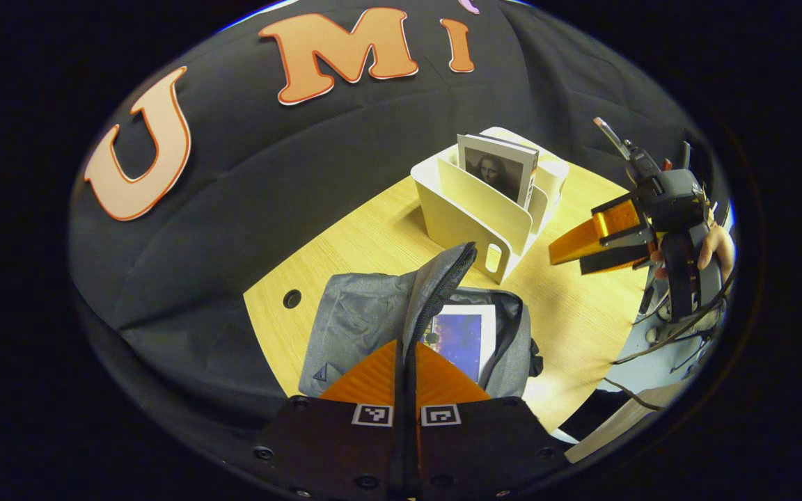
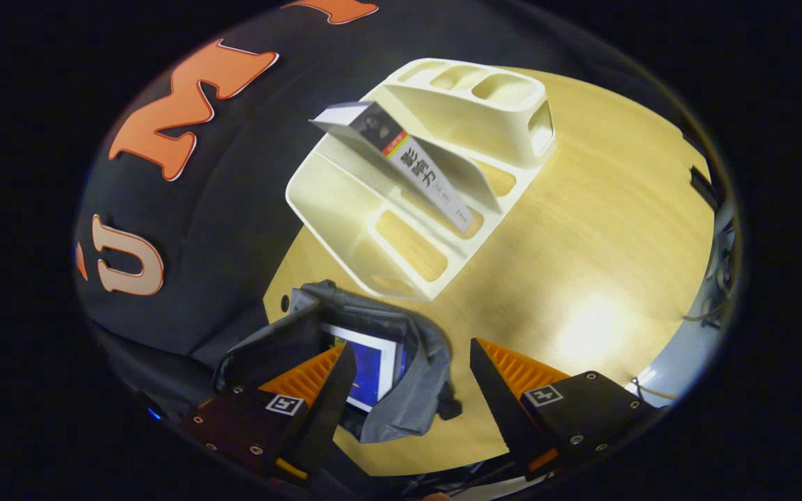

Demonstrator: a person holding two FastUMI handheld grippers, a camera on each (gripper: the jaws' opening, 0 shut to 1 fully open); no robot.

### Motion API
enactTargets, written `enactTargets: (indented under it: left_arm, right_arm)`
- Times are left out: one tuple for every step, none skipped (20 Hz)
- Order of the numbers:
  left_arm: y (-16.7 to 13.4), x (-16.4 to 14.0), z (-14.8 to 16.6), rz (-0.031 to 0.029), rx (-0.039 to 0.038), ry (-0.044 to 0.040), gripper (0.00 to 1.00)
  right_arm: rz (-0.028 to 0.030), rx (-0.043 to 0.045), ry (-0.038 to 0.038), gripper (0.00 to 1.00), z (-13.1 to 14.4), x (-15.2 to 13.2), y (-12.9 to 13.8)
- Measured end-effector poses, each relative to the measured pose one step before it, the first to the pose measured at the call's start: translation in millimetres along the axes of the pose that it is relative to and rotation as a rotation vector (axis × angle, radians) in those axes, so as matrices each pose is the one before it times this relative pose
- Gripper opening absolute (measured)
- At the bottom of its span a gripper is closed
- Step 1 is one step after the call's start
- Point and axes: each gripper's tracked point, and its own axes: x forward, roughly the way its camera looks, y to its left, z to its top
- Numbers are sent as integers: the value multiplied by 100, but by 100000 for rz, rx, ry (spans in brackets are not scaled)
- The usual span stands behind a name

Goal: Open the schoolbag, grab two books from the bookshelf and put them into the schoolbag.

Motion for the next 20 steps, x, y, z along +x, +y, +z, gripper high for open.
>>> enactTargets:
  left_arm:
    - [-146, -49, -294, -129, -942, -354, 1]
    - [-88, 87, -232, 296, -431, -258, 1]
    - [-207, -163, -189, 338, -265, -203, 1]
    - [-278, -104, -197, -160, -670, -324, 1]
    - [-345, -25, -247, -540, -1125, 44, 1]
    - [-211, -20, -210, -514, -1100, 1, 1]
    - [-38, 81, -172, 18, -1249, 151, 1]
    - [-38, 19, -58, 24, -1187, 260, 1]
    - [-66, 42, -142, 131, -1026, 46, 1]
    - [-102, -136, 61, 106, -582, 98, 1]
    - [43, 119, 52, 414, -310, 25, 1]
    - [-42, 60, 120, 393, -276, -18, 1]
    - [-117, 34, 117, 363, -559, 166, 1]
    - [-46, 59, 118, 193, -570, 217, 1]
    - [-51, 40, -9, 445, -1129, 218, 1]
    - [-33, 82, 58, 229, -1434, 304, 1]
    - [28, 236, 14, 79, -1522, 168, 1]
    - [-80, 144, 48, 138, -1352, 211, 1]
    - [-74, 66, -30, 290, -1166, 347, 1]
    - [5, 203, 28, 365, -952, 294, 1]
  right_arm:
    - [-1851, -2695, -1272, 98, 1225, -614, -708]
    - [-1463, -2692, -967, 98, 1065, -749, -364]
    - [-1303, -3216, -854, 98, 1058, -498, -241]
    - [-1689, -4467, -1254, 98, 1192, -438, -265]
    - [-2749, -4762, -1213, 98, 1195, -420, -468]
    - [-2451, -4950, -834, 98, 1163, -230, -163]
    - [-1416, -4073, -760, 99, 1174, -506, -38]
    - [-11, -2791, -715, 99, 1196, -574, 279]
    - [749, -2173, 184, 99, 1014, -565, 555]
    - [900, -2423, 397, 98, 1037, -490, 600]
    - [-98, -3447, 32, 99, 1070, -141, 484]
    - [-1133, -4364, -283, 98, 1248, 96, 326]
    - [-1826, -4825, -165, 98, 1158, 289, 160]
    - [-1949, -5156, 258, 98, 1052, 137, 49]
    - [-873, -4212, 1157, 98, 936, 250, 366]
    - [-701, -3055, 834, 98, 857, 109, 304]
    - [-315, -3159, 853, 99, 971, 181, 297]
    - [-432, -3104, 483, 99, 1083, 475, 272]
    - [-1526, -2940, 652, 99, 927, 598, 83]
    - [-1275, -3177, -19, 99, 1096, 951, 106]
